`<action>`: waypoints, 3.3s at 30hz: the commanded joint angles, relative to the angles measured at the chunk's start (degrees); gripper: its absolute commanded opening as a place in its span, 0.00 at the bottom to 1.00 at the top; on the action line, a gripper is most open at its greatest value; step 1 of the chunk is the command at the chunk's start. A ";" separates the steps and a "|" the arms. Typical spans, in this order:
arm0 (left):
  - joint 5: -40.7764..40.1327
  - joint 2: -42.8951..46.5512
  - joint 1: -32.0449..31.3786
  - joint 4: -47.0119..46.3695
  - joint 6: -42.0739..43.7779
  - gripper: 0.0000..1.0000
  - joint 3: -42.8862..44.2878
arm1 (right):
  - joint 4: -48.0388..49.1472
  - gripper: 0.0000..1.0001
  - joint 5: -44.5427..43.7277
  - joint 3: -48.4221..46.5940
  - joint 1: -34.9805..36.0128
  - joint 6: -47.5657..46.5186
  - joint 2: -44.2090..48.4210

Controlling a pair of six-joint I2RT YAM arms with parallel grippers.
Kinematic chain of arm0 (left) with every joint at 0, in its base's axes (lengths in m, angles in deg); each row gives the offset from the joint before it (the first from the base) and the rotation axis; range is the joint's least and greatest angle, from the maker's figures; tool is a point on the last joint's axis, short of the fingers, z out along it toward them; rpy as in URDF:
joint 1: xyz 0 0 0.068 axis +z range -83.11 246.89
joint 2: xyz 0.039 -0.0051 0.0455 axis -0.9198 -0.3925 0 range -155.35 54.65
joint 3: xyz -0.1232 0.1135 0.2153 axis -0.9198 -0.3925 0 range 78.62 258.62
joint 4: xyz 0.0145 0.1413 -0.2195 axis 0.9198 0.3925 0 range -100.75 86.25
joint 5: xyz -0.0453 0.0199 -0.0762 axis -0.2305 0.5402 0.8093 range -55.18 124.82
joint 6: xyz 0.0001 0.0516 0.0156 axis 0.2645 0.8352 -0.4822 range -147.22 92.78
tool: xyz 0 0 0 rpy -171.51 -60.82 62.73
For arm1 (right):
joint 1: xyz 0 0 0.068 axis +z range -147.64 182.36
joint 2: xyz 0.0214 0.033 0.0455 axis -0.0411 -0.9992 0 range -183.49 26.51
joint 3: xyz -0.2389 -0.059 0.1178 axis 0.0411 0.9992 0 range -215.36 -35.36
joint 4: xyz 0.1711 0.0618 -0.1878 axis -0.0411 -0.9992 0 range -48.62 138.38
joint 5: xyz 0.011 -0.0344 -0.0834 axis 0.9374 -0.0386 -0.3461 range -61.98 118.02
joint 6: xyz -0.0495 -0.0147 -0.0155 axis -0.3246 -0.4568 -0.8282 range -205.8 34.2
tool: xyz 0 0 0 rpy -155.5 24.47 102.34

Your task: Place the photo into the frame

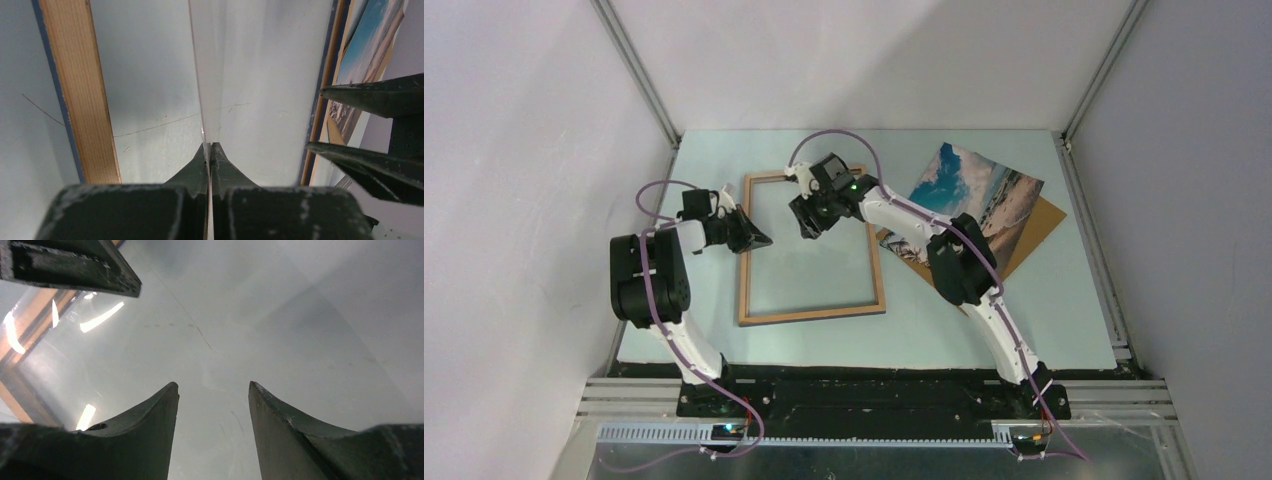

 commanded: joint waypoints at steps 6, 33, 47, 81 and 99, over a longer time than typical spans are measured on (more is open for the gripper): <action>-0.90 -0.51 -1.06 1.85 2.99 0.00 1.32 | -4.29 0.58 -0.53 -11.48 2.64 -1.84 -7.20; -2.36 1.19 -1.06 5.15 4.77 0.34 2.10 | -6.05 0.55 -7.55 -12.95 4.10 -0.08 -10.62; -6.89 5.61 -0.75 12.84 10.17 0.57 4.61 | -5.95 0.55 -7.00 -11.03 3.73 0.73 -9.20; -17.53 14.65 1.06 22.98 21.63 0.66 8.91 | -6.16 0.85 -5.30 -4.69 1.43 3.00 5.73; -15.04 12.17 1.00 22.87 24.11 0.88 8.00 | -0.13 0.84 0.30 40.98 -6.47 -2.46 30.54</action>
